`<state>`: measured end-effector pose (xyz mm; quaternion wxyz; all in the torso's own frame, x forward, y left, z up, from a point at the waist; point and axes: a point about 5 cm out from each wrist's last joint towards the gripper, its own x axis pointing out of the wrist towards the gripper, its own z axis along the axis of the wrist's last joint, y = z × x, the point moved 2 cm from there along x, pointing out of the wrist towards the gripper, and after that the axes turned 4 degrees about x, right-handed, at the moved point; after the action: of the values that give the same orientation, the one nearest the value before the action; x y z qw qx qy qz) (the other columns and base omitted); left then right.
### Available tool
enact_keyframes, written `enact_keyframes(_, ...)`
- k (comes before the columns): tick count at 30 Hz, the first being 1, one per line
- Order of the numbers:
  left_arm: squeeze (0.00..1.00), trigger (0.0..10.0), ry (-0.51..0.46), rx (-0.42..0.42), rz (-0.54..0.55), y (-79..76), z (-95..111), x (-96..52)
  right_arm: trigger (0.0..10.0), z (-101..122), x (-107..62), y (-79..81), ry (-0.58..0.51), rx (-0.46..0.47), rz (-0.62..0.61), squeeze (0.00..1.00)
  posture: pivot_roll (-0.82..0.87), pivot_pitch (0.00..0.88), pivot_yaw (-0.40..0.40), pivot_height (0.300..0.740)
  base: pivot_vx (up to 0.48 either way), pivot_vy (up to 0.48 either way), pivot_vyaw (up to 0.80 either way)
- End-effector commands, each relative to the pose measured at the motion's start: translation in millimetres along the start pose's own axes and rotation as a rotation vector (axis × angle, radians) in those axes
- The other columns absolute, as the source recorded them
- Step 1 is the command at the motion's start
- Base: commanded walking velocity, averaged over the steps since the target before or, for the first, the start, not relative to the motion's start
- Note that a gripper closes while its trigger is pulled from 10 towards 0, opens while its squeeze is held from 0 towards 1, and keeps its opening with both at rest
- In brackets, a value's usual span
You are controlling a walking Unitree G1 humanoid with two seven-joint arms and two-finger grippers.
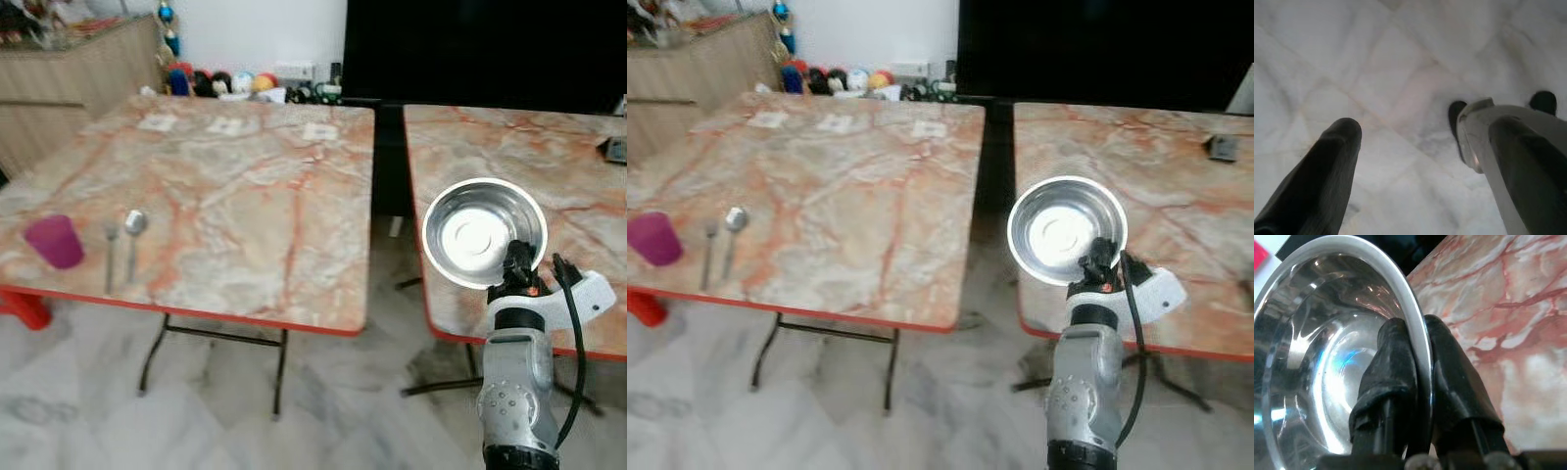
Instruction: Setting the table
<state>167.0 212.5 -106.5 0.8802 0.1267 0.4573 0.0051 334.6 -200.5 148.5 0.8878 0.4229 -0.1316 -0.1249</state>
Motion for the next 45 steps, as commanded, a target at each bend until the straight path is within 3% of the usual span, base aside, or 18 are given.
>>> enact_keyframes(1, 0.0, 10.0, 0.024, 0.006, -0.007, -0.5, -6.5, -1.2, 10.0, 4.5, 3.3, 5.8, -0.017, -0.011, 0.018, 0.0, -0.05, 0.085, 0.012, 0.74, 0.0, -0.472, 0.0)
enact_keyframes(20, 0.0, 10.0, 0.021, 0.015, -0.016, -0.6, -6.8, -1.4, 10.0, 5.8, 7.5, 4.7, -0.026, -0.021, -0.006, 0.0, -0.05, 0.094, 0.015, 0.74, 0.0, -0.472, -0.22)
enact_keyframes(26, 0.0, 10.0, 0.027, 0.006, -0.012, -0.4, -7.1, -1.3, 10.0, 7.6, 12.6, 2.2, -0.038, -0.032, -0.035, 0.0, -0.05, 0.093, 0.015, 0.74, 0.0, -0.054, 0.0)
enact_keyframes(38, 0.0, 10.0, 0.026, 0.0, -0.017, -0.3, -6.1, -1.0, 10.0, 25.6, 35.9, -9.8, -0.139, -0.092, -0.218, 0.0, -0.04, 0.1, 0.022, 0.74, 0.0, 0.0, 0.0)
enact_keyframes(45, 0.0, 10.0, 0.026, 0.0, -0.02, -0.4, -6.2, -1.0, 10.0, 20.3, 44.6, -21.2, -0.105, -0.152, -0.348, 0.0, -0.04, 0.101, 0.024, 0.74, 0.0, 0.0, 0.0)
